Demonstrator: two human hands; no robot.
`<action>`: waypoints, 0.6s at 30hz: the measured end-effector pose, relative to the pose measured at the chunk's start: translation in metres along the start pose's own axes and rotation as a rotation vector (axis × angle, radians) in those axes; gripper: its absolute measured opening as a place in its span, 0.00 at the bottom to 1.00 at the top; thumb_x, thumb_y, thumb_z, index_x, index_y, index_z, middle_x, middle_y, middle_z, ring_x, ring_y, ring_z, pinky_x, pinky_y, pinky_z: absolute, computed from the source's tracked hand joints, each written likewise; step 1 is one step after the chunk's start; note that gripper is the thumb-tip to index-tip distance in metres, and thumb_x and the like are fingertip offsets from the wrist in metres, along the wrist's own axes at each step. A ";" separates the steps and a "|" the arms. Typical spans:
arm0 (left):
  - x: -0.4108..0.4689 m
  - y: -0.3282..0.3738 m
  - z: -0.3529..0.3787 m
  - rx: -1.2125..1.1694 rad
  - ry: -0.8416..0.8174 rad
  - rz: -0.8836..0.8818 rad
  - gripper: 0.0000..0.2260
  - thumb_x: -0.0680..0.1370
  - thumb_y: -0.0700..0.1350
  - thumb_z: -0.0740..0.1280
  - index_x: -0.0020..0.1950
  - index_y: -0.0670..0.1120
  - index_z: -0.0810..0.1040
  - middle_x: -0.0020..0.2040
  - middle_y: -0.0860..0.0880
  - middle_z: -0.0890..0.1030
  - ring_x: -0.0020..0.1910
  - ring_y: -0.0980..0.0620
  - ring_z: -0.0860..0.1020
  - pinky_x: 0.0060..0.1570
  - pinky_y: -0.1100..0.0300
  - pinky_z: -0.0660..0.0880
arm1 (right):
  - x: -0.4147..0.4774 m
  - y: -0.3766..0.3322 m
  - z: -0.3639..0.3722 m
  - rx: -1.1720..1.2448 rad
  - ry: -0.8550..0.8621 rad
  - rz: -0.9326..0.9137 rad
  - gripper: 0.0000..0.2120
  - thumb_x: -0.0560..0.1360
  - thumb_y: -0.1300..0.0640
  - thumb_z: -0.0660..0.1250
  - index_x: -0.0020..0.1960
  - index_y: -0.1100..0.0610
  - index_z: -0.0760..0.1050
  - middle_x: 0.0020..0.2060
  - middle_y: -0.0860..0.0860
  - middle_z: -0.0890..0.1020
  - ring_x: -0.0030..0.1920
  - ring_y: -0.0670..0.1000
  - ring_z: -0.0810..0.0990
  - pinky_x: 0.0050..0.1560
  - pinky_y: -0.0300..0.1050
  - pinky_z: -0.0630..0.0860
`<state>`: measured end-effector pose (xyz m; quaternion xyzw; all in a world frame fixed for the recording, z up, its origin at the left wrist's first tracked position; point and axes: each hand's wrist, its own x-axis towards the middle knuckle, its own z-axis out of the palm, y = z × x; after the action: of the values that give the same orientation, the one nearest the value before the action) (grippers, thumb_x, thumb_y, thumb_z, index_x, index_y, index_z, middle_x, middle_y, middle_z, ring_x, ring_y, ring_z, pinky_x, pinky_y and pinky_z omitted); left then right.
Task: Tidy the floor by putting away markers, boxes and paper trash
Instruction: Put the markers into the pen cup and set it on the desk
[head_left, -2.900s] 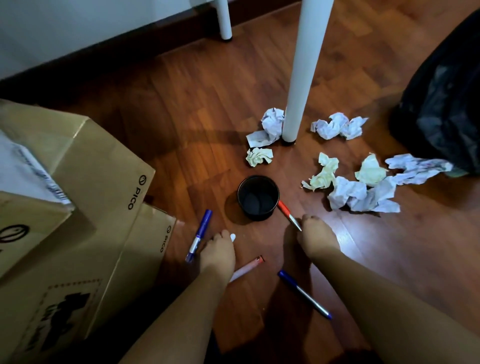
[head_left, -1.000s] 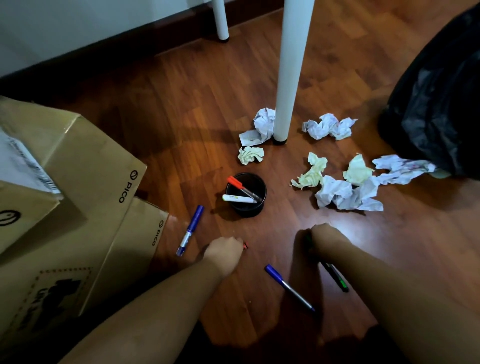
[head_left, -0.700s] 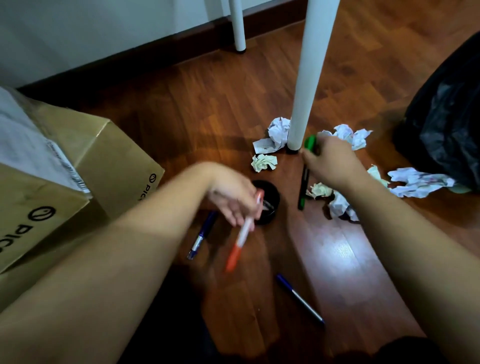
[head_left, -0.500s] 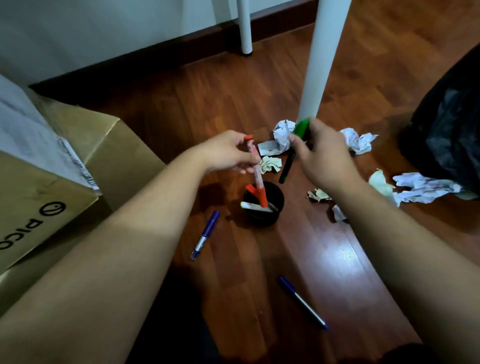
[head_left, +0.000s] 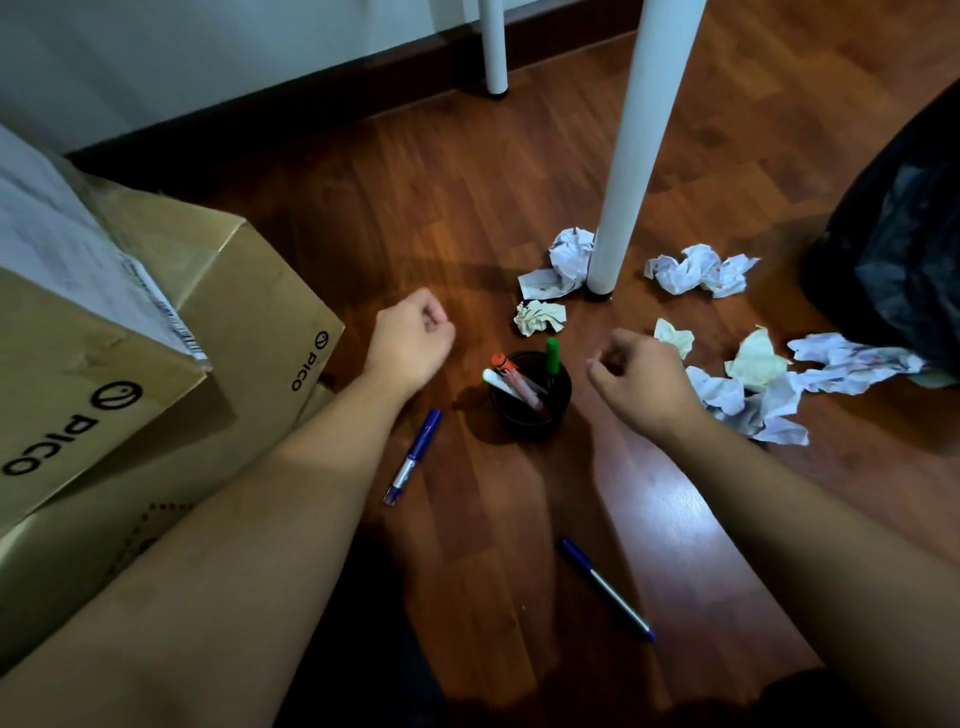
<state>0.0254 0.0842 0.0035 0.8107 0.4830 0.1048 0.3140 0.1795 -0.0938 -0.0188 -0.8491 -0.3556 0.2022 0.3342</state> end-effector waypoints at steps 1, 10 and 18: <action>-0.002 -0.007 0.000 0.050 0.020 -0.031 0.03 0.73 0.39 0.65 0.41 0.45 0.76 0.33 0.50 0.77 0.36 0.49 0.78 0.38 0.63 0.69 | -0.007 0.007 0.000 -0.016 -0.021 0.026 0.13 0.72 0.60 0.67 0.31 0.51 0.68 0.26 0.46 0.74 0.31 0.51 0.73 0.36 0.38 0.63; -0.041 -0.075 0.059 0.714 -0.464 -0.273 0.23 0.74 0.50 0.70 0.65 0.43 0.69 0.62 0.41 0.76 0.61 0.41 0.76 0.60 0.50 0.72 | -0.077 0.060 0.069 -0.476 -0.891 0.024 0.21 0.66 0.41 0.73 0.53 0.53 0.77 0.47 0.52 0.80 0.46 0.52 0.79 0.43 0.40 0.72; -0.055 -0.081 0.079 0.764 -0.488 -0.216 0.17 0.78 0.44 0.66 0.66 0.44 0.72 0.60 0.42 0.79 0.59 0.43 0.78 0.58 0.51 0.73 | -0.090 0.082 0.089 -0.471 -0.855 0.041 0.08 0.74 0.55 0.67 0.53 0.53 0.77 0.50 0.51 0.81 0.49 0.51 0.81 0.48 0.43 0.75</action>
<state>-0.0231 0.0327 -0.1006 0.8143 0.4806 -0.3077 0.1065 0.1066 -0.1652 -0.1298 -0.7495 -0.4803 0.4532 -0.0471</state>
